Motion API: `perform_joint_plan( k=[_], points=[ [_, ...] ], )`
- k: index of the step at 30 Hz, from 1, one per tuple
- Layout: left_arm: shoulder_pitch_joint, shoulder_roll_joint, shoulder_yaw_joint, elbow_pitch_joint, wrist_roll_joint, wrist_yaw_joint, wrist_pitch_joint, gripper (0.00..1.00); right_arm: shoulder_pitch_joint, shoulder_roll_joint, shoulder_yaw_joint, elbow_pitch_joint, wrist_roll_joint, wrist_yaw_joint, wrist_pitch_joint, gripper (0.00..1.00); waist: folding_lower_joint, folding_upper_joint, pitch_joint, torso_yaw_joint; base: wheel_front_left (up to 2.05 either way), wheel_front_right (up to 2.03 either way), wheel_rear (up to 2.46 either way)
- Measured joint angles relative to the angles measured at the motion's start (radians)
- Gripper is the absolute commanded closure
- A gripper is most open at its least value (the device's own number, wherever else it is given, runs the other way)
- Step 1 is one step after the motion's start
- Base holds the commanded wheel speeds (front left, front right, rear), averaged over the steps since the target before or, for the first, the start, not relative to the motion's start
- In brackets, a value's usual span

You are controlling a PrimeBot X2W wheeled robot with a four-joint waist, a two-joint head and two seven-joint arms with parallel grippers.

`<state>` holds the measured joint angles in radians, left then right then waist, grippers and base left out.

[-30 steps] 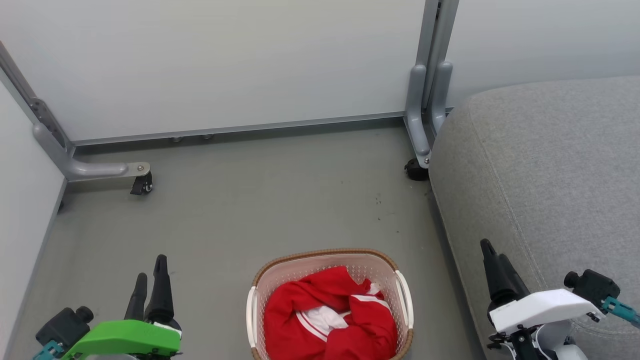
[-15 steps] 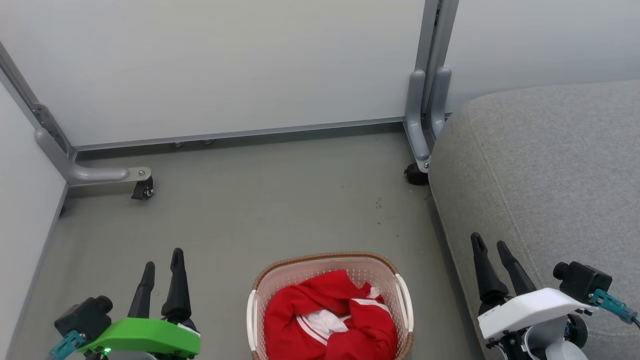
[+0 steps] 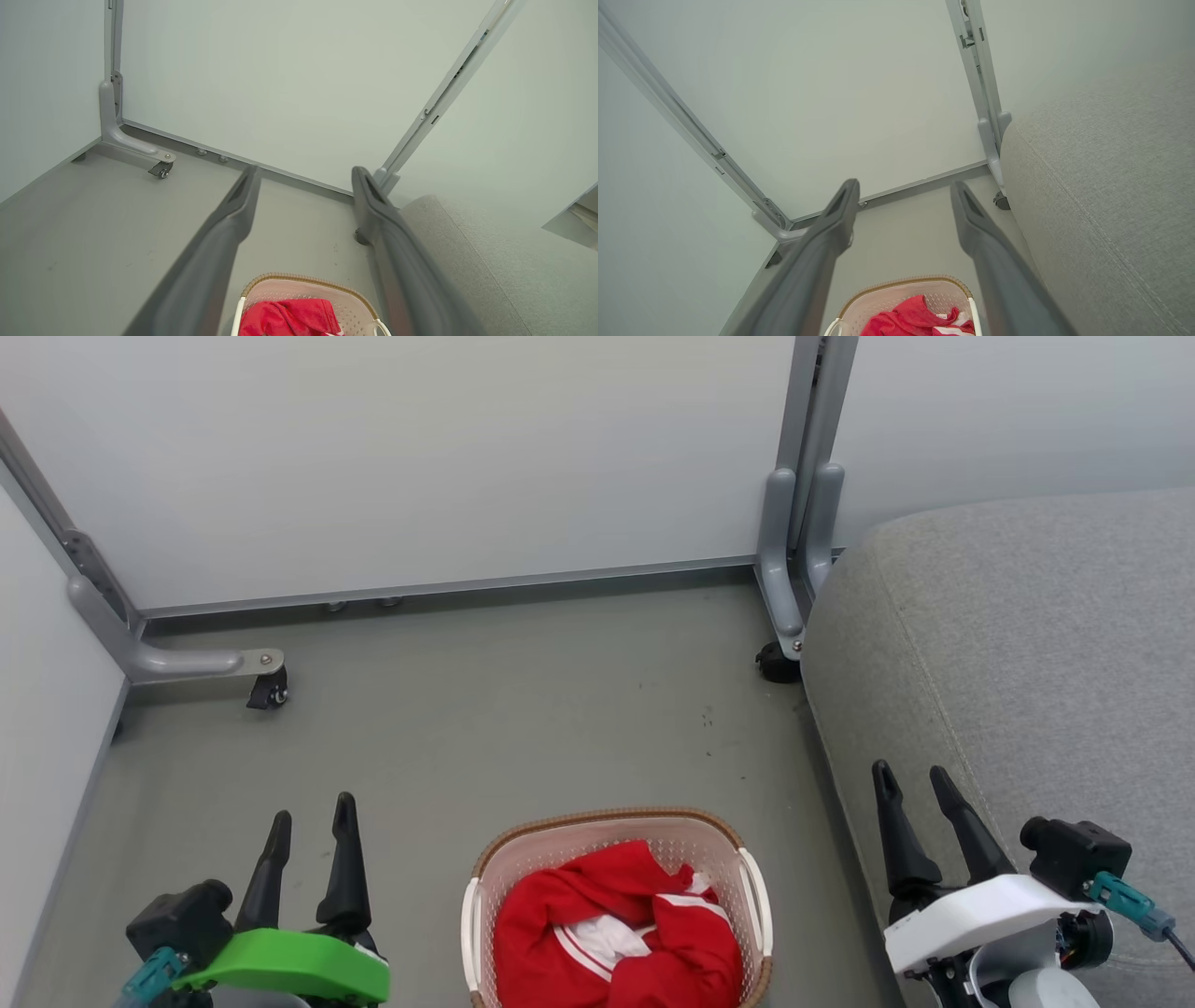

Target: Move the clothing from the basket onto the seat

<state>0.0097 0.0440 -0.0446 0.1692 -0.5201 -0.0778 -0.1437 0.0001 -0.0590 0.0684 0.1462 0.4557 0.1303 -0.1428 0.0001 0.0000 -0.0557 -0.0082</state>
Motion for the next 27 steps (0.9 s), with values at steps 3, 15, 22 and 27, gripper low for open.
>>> perform_joint_plan(
  k=[3,15,22,27],
  points=[
    [0.000,0.000,-0.007,-0.003,0.038,0.000,-0.009,0.00,0.000,0.000,0.004,-0.006,-0.036,0.000,-0.009,0.00,0.0000,0.0000,-0.002,-0.001,0.00,0.00,0.00],
    [0.003,0.002,-0.022,-0.012,0.158,0.000,-0.036,0.00,0.013,0.002,0.021,-0.017,-0.152,0.000,-0.037,0.00,0.0000,0.0000,-0.006,-0.003,0.00,0.00,0.00],
    [0.011,0.002,-0.027,-0.021,0.219,0.000,-0.053,0.00,0.017,0.002,0.033,-0.017,-0.208,0.000,-0.053,0.00,0.0000,0.0000,-0.009,-0.002,0.00,0.00,0.00],
    [0.014,0.002,-0.032,-0.026,0.266,0.000,-0.063,0.00,0.020,0.002,0.039,-0.018,-0.248,0.000,-0.062,0.00,0.0000,0.0000,-0.010,0.001,0.00,0.00,0.00]
  ],
)
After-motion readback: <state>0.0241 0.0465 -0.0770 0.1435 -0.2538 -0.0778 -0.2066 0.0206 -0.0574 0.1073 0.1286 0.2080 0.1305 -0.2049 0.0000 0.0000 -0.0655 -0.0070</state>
